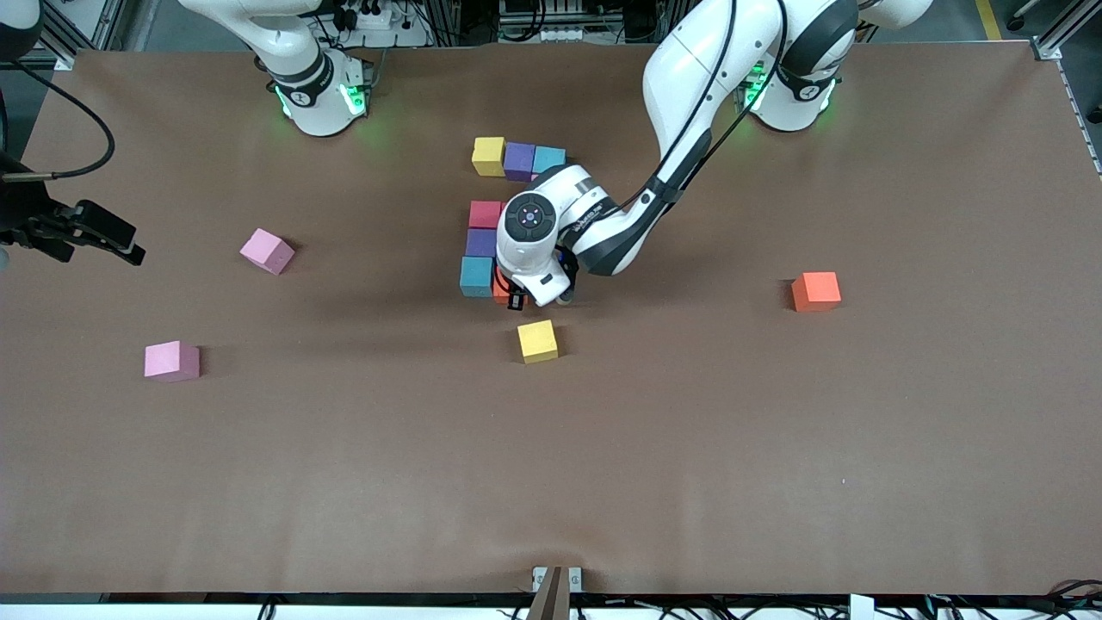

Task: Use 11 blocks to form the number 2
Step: 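Open the right gripper and withdraw while the left gripper lowers orange, then lower the orange cube into the cluster and open the left gripper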

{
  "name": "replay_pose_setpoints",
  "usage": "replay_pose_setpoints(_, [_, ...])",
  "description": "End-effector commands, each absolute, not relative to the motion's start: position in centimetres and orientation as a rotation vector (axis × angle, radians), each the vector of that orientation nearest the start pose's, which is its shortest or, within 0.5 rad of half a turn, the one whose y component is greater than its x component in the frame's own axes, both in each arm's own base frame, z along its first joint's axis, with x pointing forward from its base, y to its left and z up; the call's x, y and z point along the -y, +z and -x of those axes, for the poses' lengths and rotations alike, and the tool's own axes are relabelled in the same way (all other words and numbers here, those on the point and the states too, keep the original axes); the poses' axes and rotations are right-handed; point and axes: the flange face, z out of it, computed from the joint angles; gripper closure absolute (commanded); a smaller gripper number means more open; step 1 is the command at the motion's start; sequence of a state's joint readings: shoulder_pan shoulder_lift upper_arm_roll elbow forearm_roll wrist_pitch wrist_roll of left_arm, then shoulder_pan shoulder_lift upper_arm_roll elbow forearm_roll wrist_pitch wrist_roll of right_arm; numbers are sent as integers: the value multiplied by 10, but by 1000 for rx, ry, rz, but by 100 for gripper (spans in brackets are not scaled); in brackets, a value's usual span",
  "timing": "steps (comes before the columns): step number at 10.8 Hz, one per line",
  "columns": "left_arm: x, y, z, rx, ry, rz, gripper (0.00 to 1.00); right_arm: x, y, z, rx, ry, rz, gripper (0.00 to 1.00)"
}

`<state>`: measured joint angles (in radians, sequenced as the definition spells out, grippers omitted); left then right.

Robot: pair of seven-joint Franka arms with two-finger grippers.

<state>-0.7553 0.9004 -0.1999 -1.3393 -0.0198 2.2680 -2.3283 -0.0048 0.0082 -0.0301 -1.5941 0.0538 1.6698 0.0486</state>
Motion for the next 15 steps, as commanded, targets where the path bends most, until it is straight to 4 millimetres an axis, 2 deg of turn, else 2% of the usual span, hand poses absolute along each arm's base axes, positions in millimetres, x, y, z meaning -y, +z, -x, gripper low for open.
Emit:
replay_pose_setpoints(1, [593,191,-451,2137,244,2336,100,19,618,-563,-161,-38,3091,0])
replay_pose_setpoints(3, [600,190,-442,2116,242,2351,100,37,614,-555,-211,59,3091,0])
replay_pose_setpoints(9, [600,191,-441,2083,238,2384,100,37,615,-555,-199,56,3090,0])
replay_pose_setpoints(10, [599,192,-442,2077,224,2392,91,38,614,-556,-197,56,3090,0])
replay_pose_setpoints(11, [598,191,-444,2073,213,2398,1,37,613,-556,-195,59,3090,0])
replay_pose_setpoints(15, [599,198,-443,2065,191,2412,0,36,613,-557,-190,49,3089,0])
